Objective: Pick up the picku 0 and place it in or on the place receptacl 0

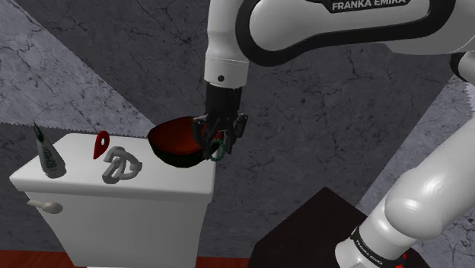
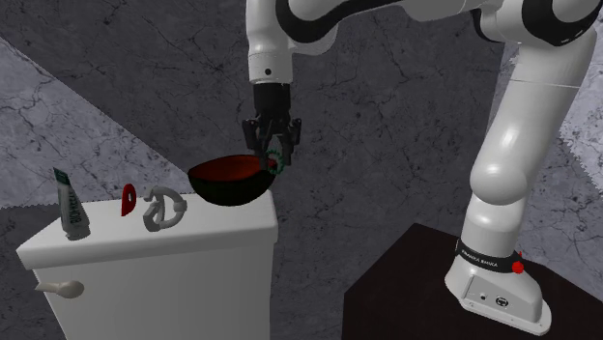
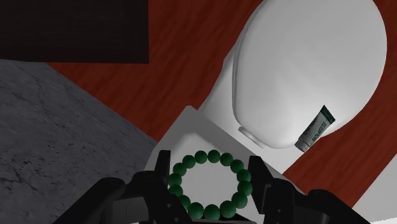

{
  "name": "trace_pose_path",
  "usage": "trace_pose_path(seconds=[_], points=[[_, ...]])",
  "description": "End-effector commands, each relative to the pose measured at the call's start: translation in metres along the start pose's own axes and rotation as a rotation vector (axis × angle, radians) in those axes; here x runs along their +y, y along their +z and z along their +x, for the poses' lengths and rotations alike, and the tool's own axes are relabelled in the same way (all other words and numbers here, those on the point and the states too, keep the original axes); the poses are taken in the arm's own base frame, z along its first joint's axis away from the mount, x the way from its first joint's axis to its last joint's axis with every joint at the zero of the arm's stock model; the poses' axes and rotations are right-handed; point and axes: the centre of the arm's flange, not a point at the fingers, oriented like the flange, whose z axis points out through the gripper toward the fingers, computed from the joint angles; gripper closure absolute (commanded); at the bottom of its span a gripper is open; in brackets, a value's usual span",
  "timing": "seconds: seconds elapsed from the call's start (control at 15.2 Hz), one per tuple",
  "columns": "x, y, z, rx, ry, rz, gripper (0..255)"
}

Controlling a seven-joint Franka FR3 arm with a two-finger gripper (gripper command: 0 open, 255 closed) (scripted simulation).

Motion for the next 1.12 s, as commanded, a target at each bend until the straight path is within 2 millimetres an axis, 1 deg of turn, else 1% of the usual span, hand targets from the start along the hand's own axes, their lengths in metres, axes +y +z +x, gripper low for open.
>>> trace_pose_path(seconds=[0.0, 0.46, 0.53, 1.06], points=[[-0.001, -0.011, -0.002, 0.0, 0.0, 0.0, 255], [-0.003, -0.047, -0.006, 0.0, 0.0, 0.0, 255], [-0.003, -0.05, -0.007, 0.0, 0.0, 0.0, 255], [-0.005, -0.066, 0.098, 0.0, 0.0, 0.0, 255]])
